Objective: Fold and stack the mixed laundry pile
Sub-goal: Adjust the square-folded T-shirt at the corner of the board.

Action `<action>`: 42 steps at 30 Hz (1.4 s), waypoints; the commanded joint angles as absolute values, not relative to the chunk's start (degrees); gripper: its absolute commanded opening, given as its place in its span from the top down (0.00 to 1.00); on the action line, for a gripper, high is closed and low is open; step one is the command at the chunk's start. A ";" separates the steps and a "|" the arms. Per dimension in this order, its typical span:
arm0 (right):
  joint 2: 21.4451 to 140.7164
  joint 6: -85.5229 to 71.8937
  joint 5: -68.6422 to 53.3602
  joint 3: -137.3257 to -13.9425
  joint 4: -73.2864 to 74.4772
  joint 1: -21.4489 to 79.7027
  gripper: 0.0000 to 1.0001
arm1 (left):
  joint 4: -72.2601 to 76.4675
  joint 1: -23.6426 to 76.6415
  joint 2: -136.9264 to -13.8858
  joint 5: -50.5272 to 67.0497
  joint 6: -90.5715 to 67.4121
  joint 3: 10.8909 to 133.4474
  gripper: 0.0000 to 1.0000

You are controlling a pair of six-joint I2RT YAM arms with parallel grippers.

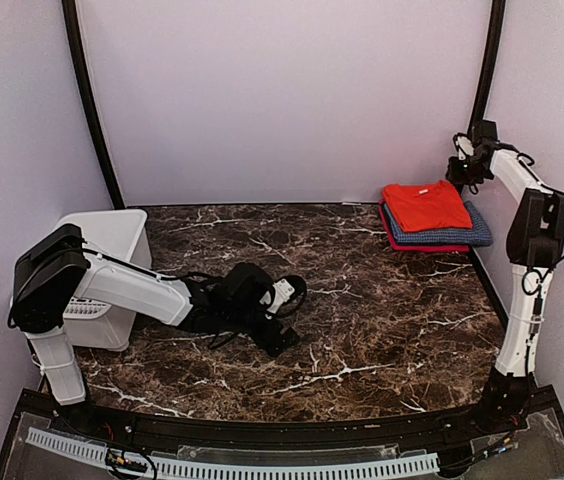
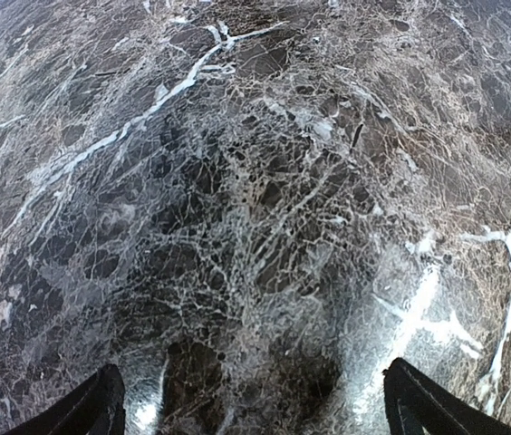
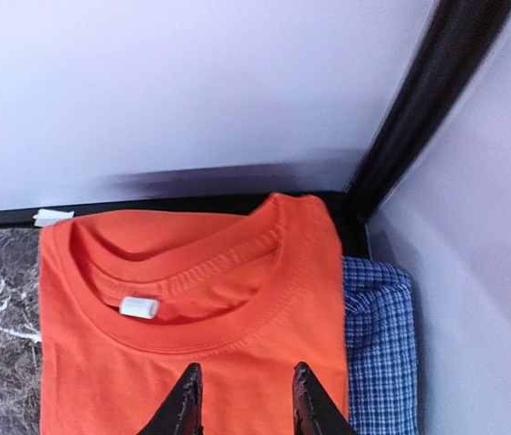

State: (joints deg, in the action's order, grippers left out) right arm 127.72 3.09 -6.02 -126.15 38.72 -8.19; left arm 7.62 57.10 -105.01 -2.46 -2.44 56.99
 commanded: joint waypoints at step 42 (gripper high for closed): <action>143.94 -11.32 -23.64 -131.98 27.60 -8.61 0.58 | 6.12 54.75 -99.81 -3.91 -8.60 56.12 0.01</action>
